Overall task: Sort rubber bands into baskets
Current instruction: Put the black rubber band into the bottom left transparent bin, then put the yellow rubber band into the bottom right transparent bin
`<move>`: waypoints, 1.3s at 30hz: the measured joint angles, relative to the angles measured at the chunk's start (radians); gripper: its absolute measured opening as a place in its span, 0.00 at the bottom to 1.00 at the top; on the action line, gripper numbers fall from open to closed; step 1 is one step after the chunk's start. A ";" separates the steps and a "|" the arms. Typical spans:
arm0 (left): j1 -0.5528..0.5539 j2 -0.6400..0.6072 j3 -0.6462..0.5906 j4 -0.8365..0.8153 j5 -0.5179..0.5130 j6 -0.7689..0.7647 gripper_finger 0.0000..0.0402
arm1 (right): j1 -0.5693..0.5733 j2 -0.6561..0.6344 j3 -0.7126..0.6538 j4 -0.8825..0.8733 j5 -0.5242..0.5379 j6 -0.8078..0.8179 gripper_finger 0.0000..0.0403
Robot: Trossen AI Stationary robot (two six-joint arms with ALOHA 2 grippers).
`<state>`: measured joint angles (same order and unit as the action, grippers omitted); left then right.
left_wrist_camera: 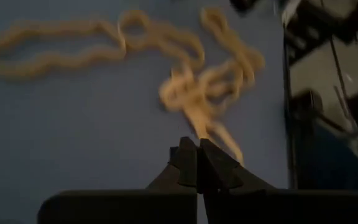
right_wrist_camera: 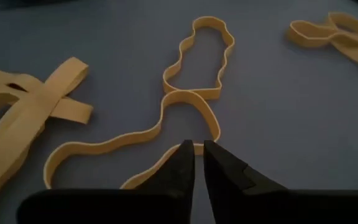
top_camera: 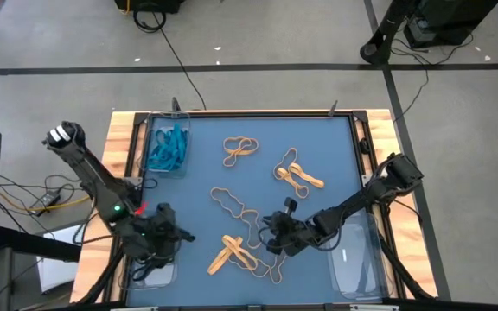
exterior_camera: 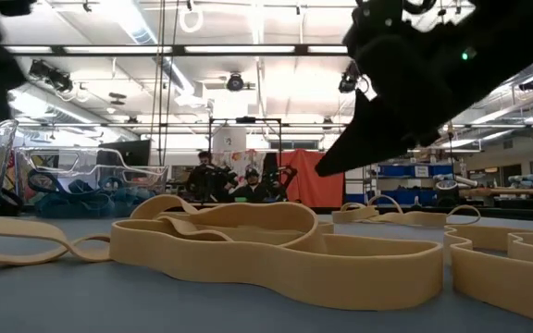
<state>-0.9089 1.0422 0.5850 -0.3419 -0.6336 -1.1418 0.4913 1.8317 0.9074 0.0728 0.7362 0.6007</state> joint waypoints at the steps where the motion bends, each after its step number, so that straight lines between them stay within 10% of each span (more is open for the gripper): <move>1: -0.019 -0.010 0.000 -0.031 0.022 -0.034 0.01 | -0.005 0.000 -0.011 0.017 -0.005 0.008 0.13; 16: -0.151 -0.048 0.222 -0.708 0.286 -0.400 0.01 | -0.101 0.005 -0.065 0.162 -0.186 0.054 0.21; 24: -0.157 0.018 0.229 -0.782 0.350 -0.465 0.02 | -0.137 0.089 -0.042 0.237 -0.192 -0.002 0.34; 33: -0.160 0.079 0.229 -0.927 0.347 -0.538 0.27 | -0.202 0.171 -0.002 0.249 -0.299 0.019 0.51; 39: -0.161 0.069 0.231 -1.112 0.267 -0.698 0.35 | -0.208 0.154 -0.002 0.217 -0.317 0.008 0.38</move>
<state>-1.0698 1.1114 0.8158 -1.4542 -0.3663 -1.8401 0.2836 1.9861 0.9054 0.2897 0.4194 0.6085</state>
